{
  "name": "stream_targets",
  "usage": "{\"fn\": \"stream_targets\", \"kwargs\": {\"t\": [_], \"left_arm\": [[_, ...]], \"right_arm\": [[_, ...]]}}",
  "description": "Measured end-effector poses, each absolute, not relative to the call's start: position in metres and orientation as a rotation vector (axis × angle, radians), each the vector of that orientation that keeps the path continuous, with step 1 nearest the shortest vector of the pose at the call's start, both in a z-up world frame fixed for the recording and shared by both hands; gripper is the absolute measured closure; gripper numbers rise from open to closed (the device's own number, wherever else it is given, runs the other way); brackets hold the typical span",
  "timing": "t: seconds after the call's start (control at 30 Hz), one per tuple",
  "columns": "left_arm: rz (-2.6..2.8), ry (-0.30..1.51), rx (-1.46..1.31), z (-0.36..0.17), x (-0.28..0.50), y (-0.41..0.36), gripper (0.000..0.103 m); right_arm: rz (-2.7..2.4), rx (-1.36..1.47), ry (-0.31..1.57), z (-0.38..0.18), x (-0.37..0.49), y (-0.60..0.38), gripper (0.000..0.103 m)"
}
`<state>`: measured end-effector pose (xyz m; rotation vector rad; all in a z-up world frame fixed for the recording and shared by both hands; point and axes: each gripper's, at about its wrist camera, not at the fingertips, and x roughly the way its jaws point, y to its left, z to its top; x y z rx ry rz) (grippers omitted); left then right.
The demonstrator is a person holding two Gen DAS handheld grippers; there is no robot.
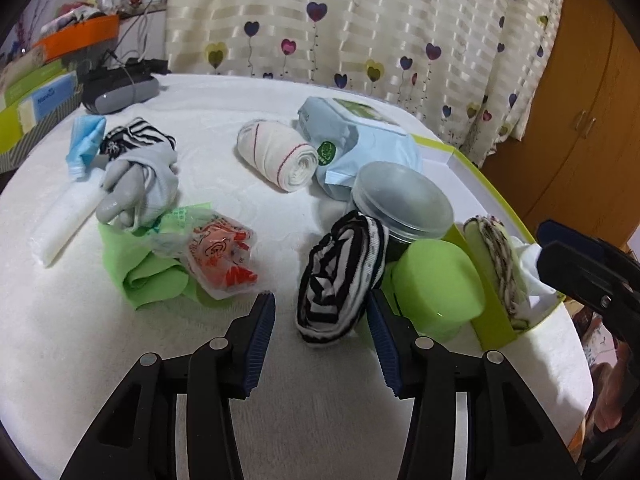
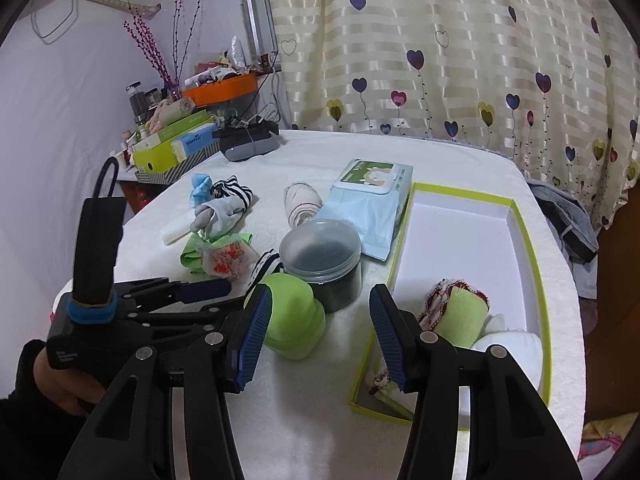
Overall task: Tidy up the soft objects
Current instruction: 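Move the left tool to the striped sock roll and grasp it, then grasp the clear bag of red candies with the right tool while the left tool holds the striped sock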
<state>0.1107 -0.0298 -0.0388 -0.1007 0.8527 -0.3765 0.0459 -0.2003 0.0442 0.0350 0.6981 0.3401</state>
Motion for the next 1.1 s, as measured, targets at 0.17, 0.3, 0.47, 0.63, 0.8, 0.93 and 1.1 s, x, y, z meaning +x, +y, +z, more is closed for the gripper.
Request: {"fn": "stream_targets", "kwargs": {"t": [0.17, 0.3, 0.47, 0.63, 0.8, 0.93, 1.1], "left_arm": [[-0.384, 0.859, -0.107, -0.043, 0.113, -0.032, 0.09], [-0.375, 0.835, -0.1, -0.04, 0.111, -0.033, 0.096], [-0.357, 0.804, -0.107, -0.03, 0.101, -0.027, 0.097], [-0.329, 0.761, -0.121, -0.015, 0.087, -0.016, 0.097], [-0.307, 0.722, -0.14, -0.003, 0.072, 0.0, 0.097], [-0.283, 0.707, -0.169, 0.0, 0.064, 0.015, 0.097], [-0.247, 0.695, -0.207, 0.001, 0.055, 0.04, 0.097]], "right_arm": [[0.344, 0.046, 0.706, 0.042, 0.048, -0.202, 0.051], [0.347, 0.057, 0.704, 0.041, 0.049, -0.202, 0.051], [0.36, 0.047, 0.695, 0.044, 0.047, -0.198, 0.051], [0.369, 0.036, 0.686, 0.048, 0.042, -0.191, 0.051], [0.387, 0.019, 0.687, 0.051, 0.037, -0.179, 0.051], [0.407, -0.009, 0.686, 0.053, 0.038, -0.165, 0.051], [0.435, -0.039, 0.7, 0.051, 0.043, -0.144, 0.051]]}}
